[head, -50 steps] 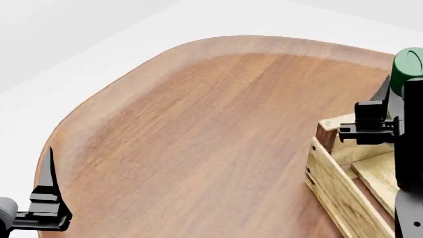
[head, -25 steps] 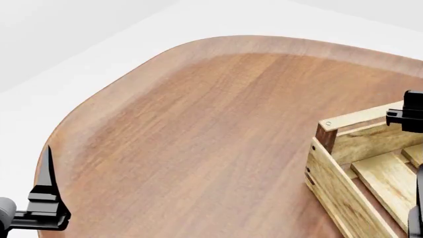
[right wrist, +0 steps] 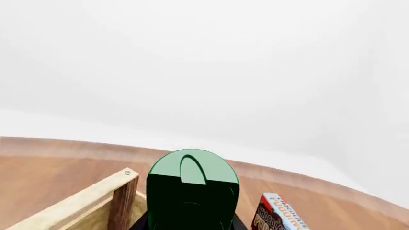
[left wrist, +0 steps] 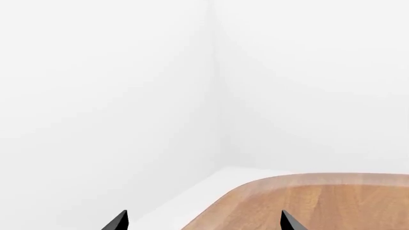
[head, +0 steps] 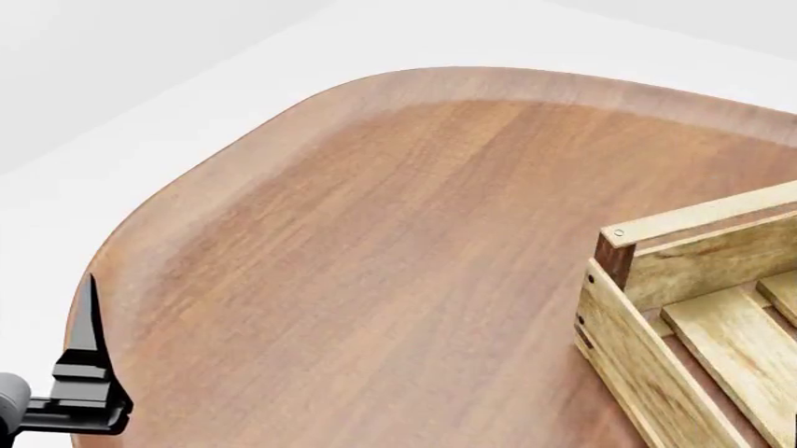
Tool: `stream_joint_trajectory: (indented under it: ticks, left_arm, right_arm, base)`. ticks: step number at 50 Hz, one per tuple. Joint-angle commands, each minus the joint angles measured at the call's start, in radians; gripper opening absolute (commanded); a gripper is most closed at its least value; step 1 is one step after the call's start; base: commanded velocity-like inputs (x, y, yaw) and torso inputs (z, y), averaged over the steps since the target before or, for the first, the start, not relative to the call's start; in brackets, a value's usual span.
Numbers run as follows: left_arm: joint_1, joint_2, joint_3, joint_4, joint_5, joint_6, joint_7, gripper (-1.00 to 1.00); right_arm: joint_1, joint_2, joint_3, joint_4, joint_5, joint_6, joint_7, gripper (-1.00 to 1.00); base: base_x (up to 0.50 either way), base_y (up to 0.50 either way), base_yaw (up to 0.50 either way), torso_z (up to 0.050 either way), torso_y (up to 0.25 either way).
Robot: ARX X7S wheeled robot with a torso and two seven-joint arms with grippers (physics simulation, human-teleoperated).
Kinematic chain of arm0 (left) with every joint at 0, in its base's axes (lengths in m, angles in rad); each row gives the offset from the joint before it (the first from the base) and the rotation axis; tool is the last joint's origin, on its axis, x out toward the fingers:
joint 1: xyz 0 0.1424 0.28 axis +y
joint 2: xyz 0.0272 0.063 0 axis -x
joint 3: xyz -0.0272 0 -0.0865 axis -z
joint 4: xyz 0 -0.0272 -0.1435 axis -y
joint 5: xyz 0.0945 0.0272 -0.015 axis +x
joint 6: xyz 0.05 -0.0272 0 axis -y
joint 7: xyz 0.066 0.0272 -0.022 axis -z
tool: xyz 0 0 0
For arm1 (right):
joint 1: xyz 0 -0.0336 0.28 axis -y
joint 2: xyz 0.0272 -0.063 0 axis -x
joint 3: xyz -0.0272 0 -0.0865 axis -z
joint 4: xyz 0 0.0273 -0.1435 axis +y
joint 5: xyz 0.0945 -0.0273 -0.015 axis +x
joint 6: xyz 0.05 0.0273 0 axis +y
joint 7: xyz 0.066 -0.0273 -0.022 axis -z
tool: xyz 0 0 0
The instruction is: Pick up the salad dressing and put it in the tray.
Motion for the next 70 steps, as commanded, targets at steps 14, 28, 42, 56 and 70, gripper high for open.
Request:
stream_joint_trajectory:
  ticks: [14, 28, 42, 56, 70]
  left_arm:
    - [0.001, -0.006, 0.009, 0.0, 0.0, 0.006, -0.004, 1.0]
    - [0.0, -0.01, 0.014, 0.005, -0.001, 0.004, -0.008, 1.0]
    - [0.001, -0.012, 0.02, 0.003, 0.0, 0.009, -0.01, 1.0]
    - [0.002, -0.015, 0.023, 0.005, -0.001, 0.009, -0.013, 1.0]
    - [0.0, -0.019, 0.026, 0.004, 0.0, 0.01, -0.016, 1.0]
  right_arm:
    - [0.025, -0.015, -0.005, 0.234, -0.029, -0.138, 0.055, -1.0]
    - [-0.038, -0.012, 0.014, 0.235, -0.018, -0.147, 0.072, -1.0]
    - [-0.079, -0.017, 0.038, 0.234, -0.016, -0.128, 0.066, -1.0]
    - [-0.116, -0.023, 0.063, 0.235, -0.018, -0.129, 0.085, -1.0]
    - [-0.133, -0.029, 0.078, 0.235, -0.019, -0.128, 0.073, -1.0]
  base:
    - [0.0, 0.0, 0.0, 0.0, 0.001]
    - [0.0, 0.0, 0.0, 0.0, 0.0]
    - [0.0, 0.0, 0.0, 0.0, 0.001]
    - [0.0, 0.0, 0.0, 0.0, 0.001]
    - [0.0, 0.0, 0.0, 0.001, 0.001]
